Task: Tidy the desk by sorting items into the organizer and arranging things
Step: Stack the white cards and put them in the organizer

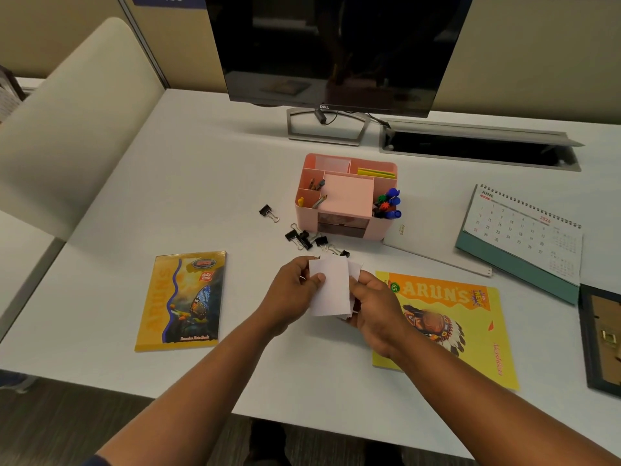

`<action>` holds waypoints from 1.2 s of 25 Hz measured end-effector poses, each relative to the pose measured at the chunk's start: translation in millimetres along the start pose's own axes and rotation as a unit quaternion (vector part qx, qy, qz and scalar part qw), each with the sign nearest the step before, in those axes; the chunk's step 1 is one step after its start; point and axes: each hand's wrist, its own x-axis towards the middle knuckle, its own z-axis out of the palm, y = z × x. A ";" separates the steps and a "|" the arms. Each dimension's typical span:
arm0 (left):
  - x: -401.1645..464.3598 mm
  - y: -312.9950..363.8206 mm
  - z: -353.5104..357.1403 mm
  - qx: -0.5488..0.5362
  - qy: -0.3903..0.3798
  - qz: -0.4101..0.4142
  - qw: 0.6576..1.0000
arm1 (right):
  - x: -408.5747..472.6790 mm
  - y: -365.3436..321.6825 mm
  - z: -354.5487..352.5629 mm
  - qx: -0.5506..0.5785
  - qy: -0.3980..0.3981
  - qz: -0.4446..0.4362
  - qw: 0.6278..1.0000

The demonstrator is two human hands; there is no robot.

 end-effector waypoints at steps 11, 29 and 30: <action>-10.7 -2.1 25.8 -0.086 0.018 -0.030 0.996 | -5.0 7.1 -2.2 -0.145 -0.033 -0.077 0.986; -18.3 -35.8 39.2 0.088 0.017 0.172 0.981 | 8.2 23.1 -16.7 -0.265 -0.010 -0.142 0.954; -17.8 -33.4 36.7 0.102 0.013 0.168 0.980 | 7.2 21.3 -18.0 -0.264 -0.009 -0.142 0.954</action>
